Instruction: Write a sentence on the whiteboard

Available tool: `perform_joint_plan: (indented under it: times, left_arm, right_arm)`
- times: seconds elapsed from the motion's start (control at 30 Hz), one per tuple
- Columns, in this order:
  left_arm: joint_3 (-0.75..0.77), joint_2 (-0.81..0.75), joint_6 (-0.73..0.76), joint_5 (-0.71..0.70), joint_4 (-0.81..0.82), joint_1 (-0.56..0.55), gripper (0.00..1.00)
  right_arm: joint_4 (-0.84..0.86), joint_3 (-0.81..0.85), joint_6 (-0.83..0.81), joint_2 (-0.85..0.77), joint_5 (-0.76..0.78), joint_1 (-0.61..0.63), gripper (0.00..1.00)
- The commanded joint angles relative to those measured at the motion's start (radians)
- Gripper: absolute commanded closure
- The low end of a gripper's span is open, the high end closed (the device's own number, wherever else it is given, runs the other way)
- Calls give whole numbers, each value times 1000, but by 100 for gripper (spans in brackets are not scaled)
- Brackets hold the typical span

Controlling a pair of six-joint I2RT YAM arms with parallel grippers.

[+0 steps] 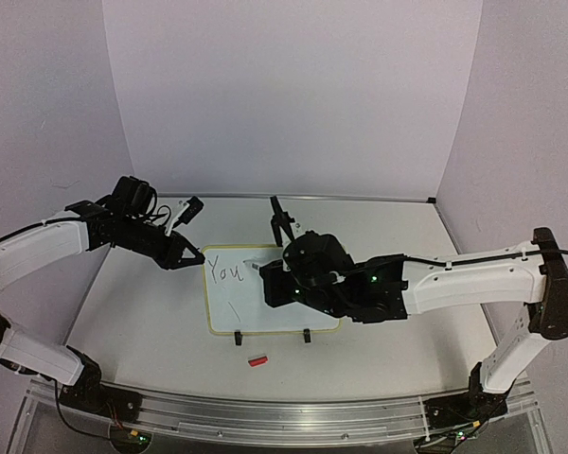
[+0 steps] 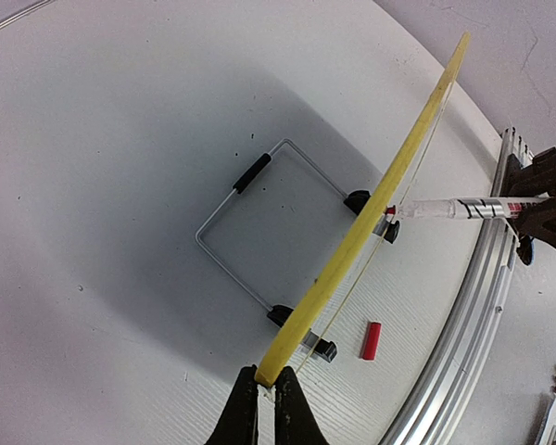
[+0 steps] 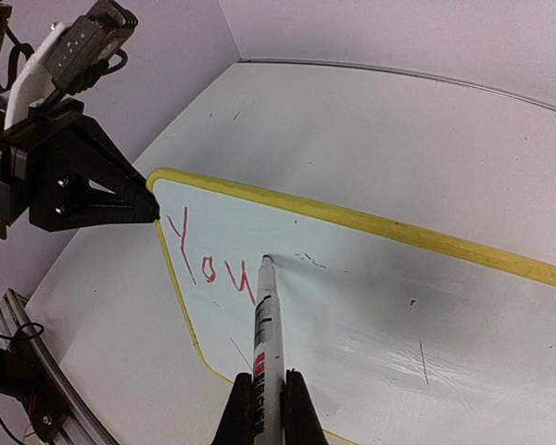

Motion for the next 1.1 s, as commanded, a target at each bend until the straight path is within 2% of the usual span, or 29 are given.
perform_joint_plan:
  times: [0.0, 0.37, 0.6, 0.77, 1.07]
  left_arm:
    - [15, -4, 11, -22, -35, -9, 100]
    - [14, -4, 11, -24, -35, -9, 100]
    - [15, -1, 11, -26, -36, -10, 100]
    - [16, 1, 11, -27, -36, -10, 100]
    - [16, 2, 11, -24, -37, -11, 100]
  right_arm:
    - [-13, -4, 21, -7, 4, -3, 100]
    - [11, -10, -5, -2, -63, 1, 100]
    - [155, -62, -12, -62, -117, 3, 100]
    - [139, -94, -8, -104, -61, 3, 100]
    - [111, -105, 14, -83, -26, 2, 100]
